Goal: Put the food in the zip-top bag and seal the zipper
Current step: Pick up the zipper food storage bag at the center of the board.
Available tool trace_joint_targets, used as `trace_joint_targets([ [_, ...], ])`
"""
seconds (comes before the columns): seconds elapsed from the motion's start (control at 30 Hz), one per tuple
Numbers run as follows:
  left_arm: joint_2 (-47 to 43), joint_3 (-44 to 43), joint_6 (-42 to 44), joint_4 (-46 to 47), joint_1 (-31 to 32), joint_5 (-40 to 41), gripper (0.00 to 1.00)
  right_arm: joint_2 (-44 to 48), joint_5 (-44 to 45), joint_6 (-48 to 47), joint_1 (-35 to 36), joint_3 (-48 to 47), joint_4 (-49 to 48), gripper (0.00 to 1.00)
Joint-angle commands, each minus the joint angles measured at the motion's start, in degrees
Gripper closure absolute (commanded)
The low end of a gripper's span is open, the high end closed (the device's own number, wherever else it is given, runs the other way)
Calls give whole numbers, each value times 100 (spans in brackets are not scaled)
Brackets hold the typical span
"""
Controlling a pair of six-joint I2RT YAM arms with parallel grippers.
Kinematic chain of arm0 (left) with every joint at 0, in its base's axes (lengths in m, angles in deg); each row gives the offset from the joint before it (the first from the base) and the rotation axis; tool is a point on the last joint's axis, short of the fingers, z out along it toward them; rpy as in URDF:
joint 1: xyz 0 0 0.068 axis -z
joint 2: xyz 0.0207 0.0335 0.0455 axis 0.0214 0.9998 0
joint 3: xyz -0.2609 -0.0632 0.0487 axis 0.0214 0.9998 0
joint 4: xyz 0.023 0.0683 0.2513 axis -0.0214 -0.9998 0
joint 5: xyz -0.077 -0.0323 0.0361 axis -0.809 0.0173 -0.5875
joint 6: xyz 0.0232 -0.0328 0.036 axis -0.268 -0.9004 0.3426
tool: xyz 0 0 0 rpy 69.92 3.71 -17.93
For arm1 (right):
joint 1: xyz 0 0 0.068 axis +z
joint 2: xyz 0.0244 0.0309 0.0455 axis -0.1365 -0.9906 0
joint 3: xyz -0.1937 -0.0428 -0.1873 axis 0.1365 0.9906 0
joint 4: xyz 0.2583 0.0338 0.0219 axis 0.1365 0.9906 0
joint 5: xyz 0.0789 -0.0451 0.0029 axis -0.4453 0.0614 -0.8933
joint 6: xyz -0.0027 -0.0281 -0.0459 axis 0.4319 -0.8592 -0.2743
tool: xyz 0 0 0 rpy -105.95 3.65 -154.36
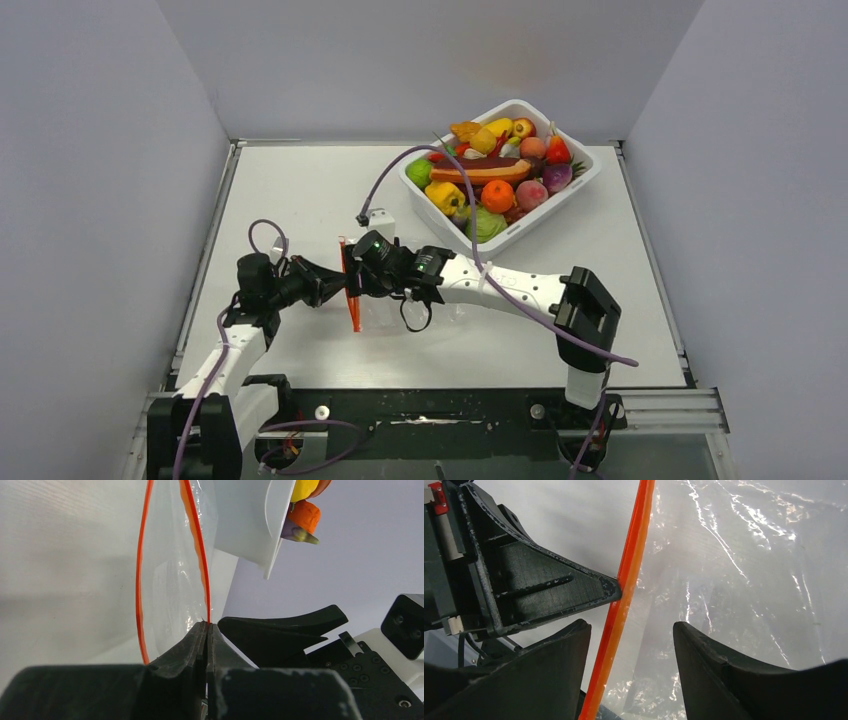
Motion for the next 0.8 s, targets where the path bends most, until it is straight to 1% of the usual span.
trace_joint_targets([
  [0.0,-86,16,-86,400,48,-26,100,-170,31,-105,35,-375,-153,38],
  [0.23,8,-2,-74,458,82,-24,100,-439,15,-187,84,-479,-56,39],
  [0.33,7,6,-75,467,83,-13,100,-479,65,-213,98,-468,-27,43],
  [0.4,2,-1,-75,467,84,-8,100,-500,133,-253,99,-505,29,50],
  [0.5,-29,-46,-35,391,93,1,100,-453,304,-338,94,-557,124,65],
  [0.63,-107,-264,305,-173,79,28,100,-231,473,-515,96,-490,121,82],
  [0.7,-132,-526,724,-759,50,81,92,-77,602,-524,91,-372,94,91],
  [0.77,-117,-968,1363,-1482,40,246,83,111,717,-496,61,-174,-39,98],
])
